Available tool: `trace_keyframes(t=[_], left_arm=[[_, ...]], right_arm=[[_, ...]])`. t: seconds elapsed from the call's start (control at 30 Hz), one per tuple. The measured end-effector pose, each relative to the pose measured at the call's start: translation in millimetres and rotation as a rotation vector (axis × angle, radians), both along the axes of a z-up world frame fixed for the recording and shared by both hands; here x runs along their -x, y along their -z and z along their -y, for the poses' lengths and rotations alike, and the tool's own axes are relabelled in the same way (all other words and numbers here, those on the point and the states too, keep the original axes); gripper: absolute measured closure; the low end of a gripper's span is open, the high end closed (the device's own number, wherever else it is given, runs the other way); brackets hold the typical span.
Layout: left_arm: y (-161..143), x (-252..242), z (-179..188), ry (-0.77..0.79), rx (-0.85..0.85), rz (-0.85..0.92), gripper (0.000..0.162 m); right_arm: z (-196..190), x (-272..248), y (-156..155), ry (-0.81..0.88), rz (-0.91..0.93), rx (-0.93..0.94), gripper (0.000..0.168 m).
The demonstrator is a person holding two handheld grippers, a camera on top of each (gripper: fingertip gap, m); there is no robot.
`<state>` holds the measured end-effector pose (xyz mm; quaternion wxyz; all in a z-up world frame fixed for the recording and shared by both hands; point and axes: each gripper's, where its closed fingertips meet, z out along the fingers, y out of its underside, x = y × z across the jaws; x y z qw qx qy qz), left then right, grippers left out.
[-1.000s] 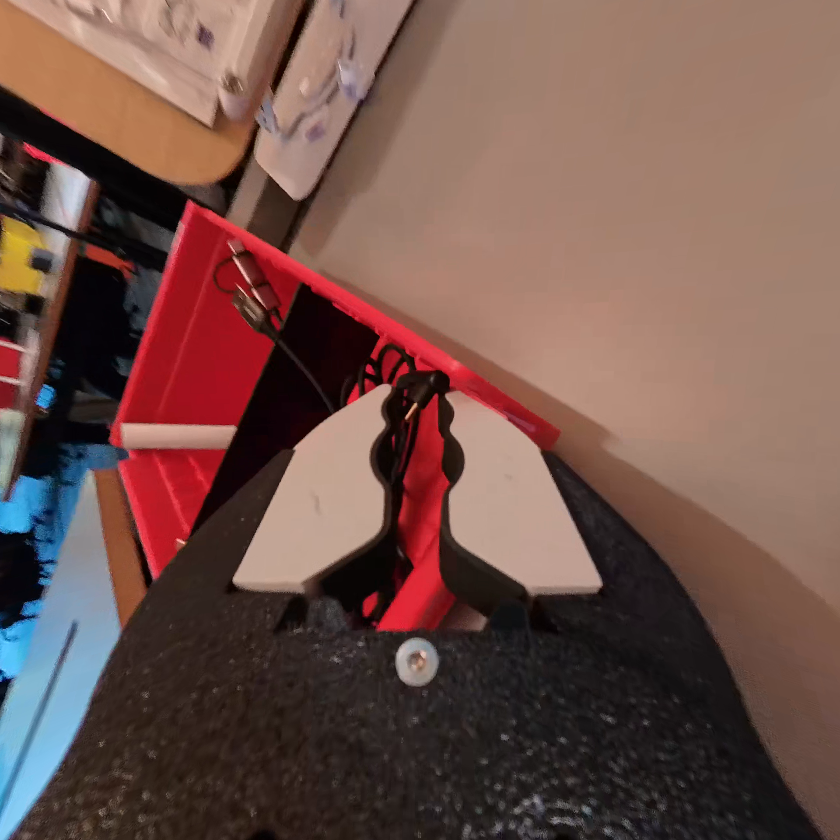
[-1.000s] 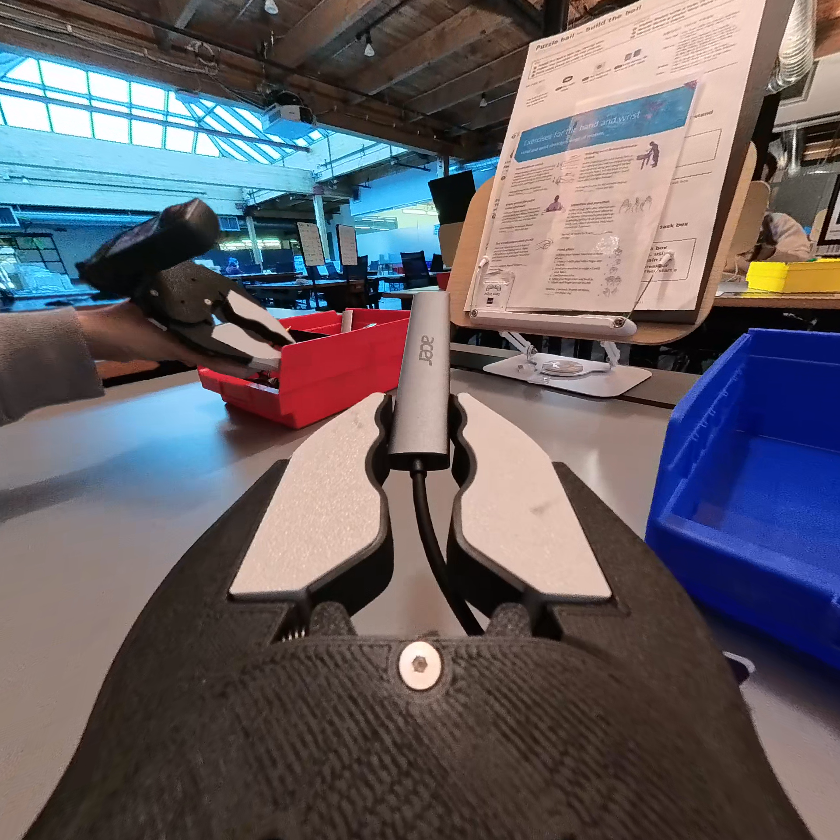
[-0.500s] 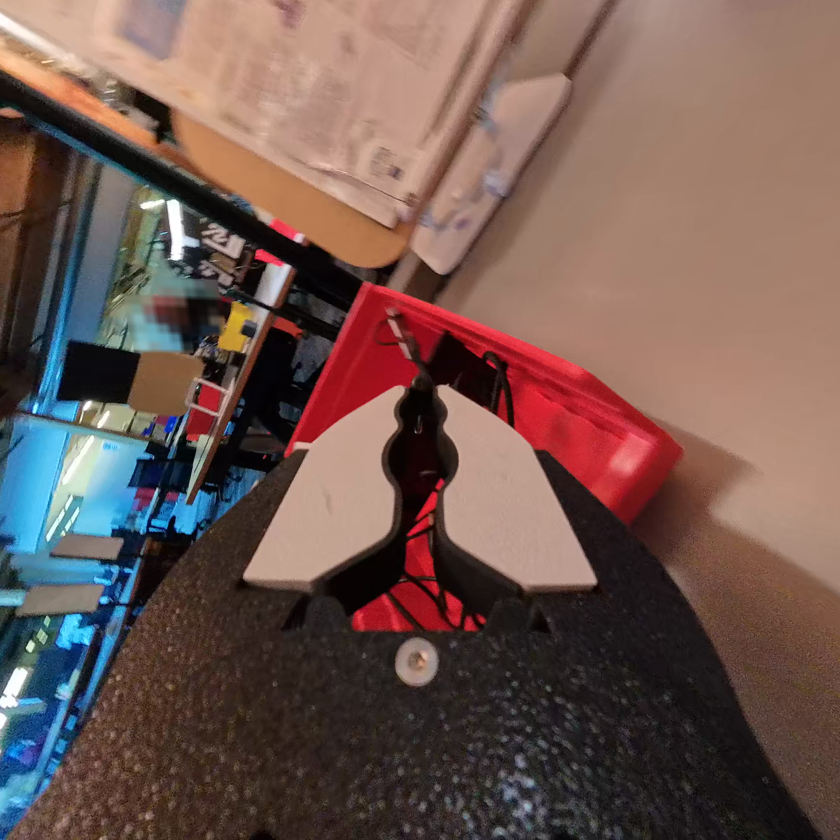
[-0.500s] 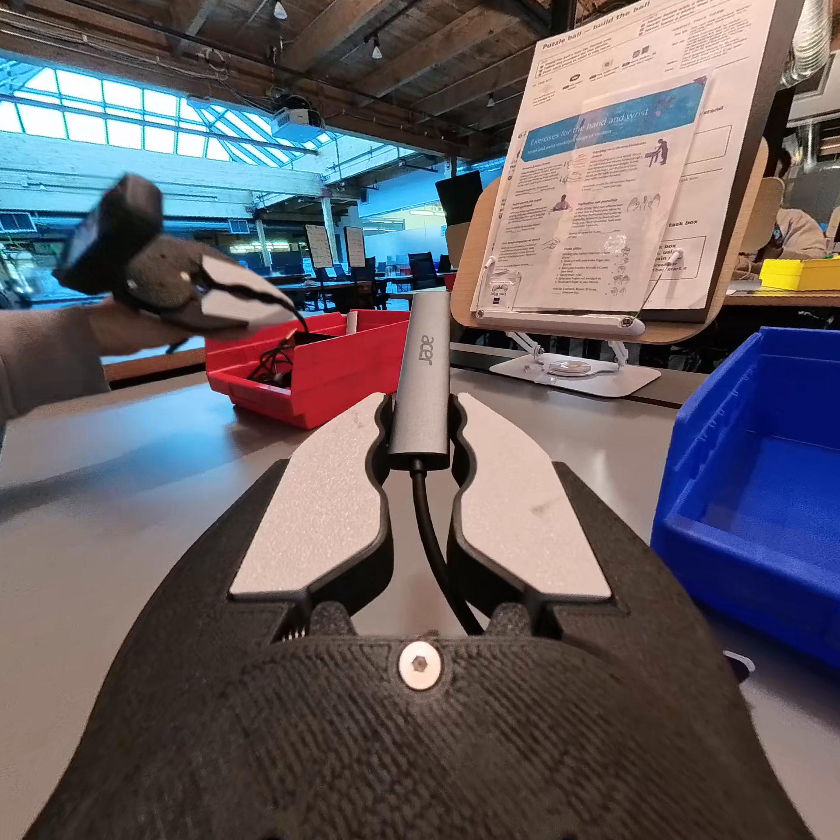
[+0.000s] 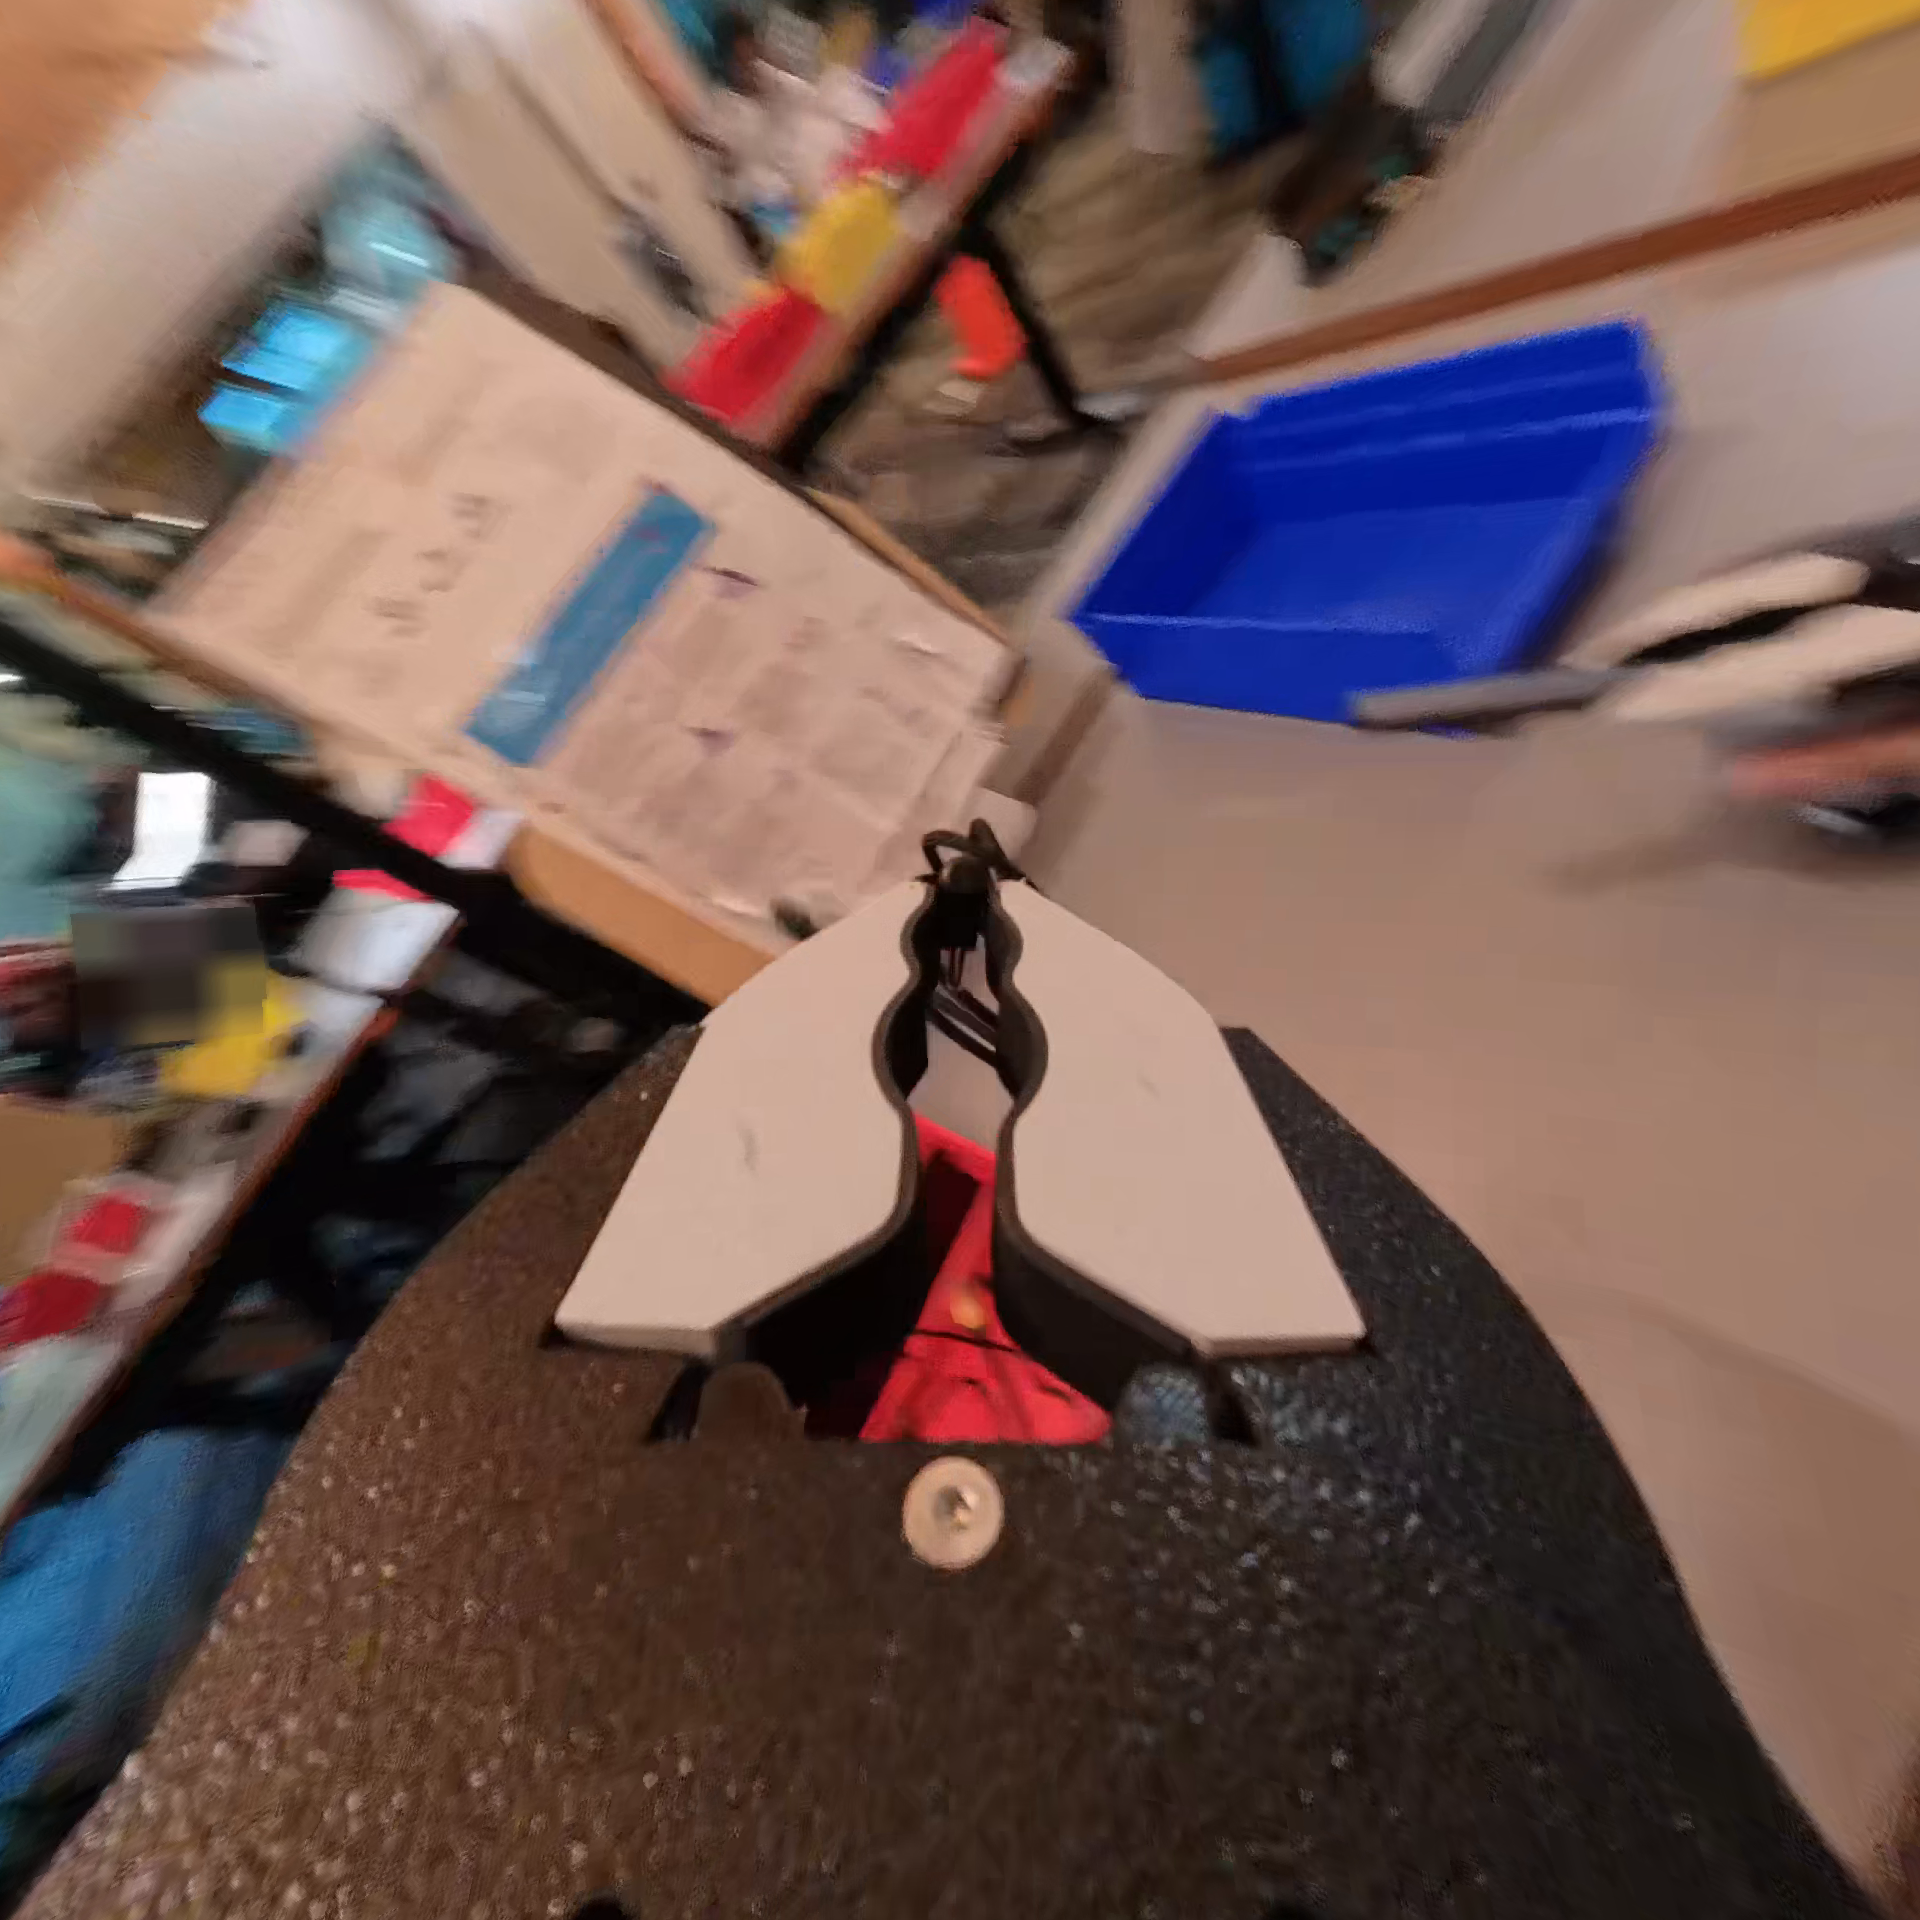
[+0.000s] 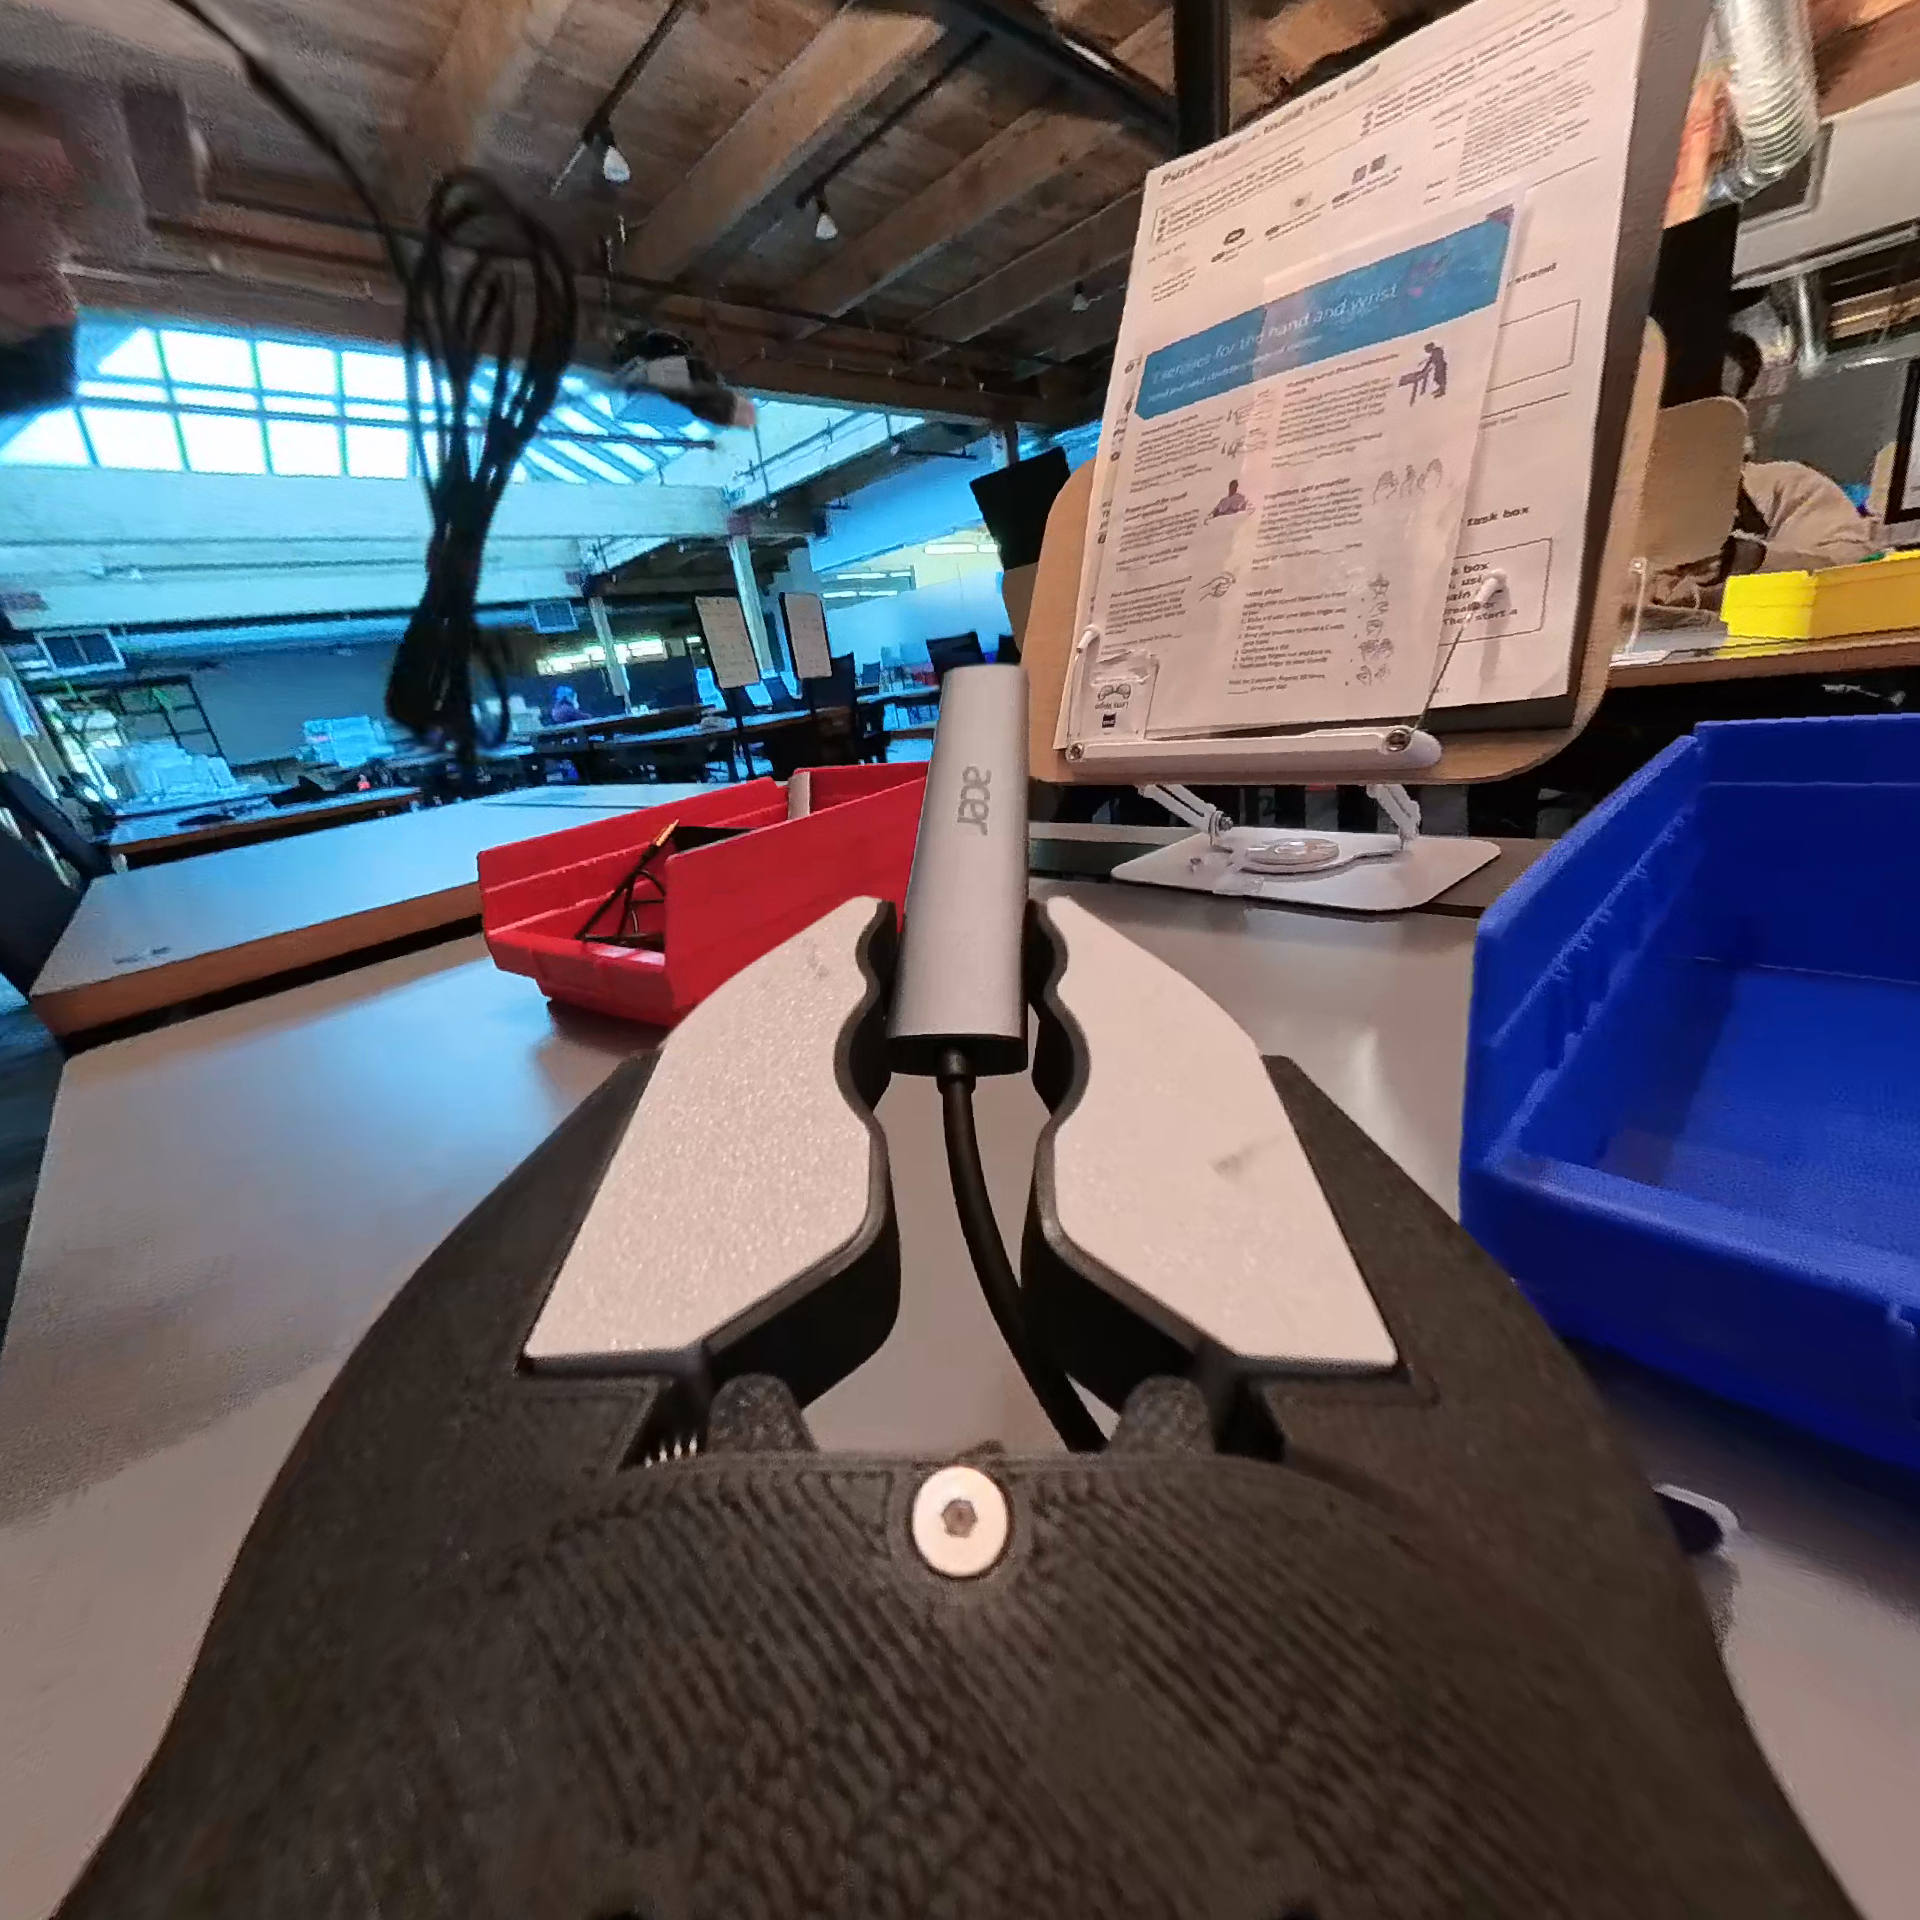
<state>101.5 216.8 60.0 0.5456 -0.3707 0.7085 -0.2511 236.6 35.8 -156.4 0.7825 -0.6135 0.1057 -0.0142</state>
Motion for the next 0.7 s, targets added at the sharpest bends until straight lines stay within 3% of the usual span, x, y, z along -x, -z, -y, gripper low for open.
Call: trace_keyframes(t=[0.13,0.33,0.5,0.6,0.7], left_arm=[[75.1,-4.5,45.1,0.229,0.102,-0.32,0.155],[188.1,-32.0,87.4,0.337,0.044,-0.568,0.155],[237.6,-64.6,119.1,0.409,0.012,-0.553,0.149],[256.7,-74.6,143.6,0.463,0.074,-0.503,0.145],[264.9,-71.3,157.7,0.488,0.147,-0.467,0.136]], right_arm=[[4.1,-2.0,-2.6,-0.051,-0.049,-0.047,0.145],[10.4,-3.8,-6.2,-0.177,-0.142,-0.125,0.145],[5.4,1.7,-4.3,-0.168,-0.086,-0.077,0.145],[10.3,18.9,-7.8,-0.294,0.023,-0.084,0.144],[31.7,26.9,-18.2,-0.487,0.014,-0.172,0.144]])
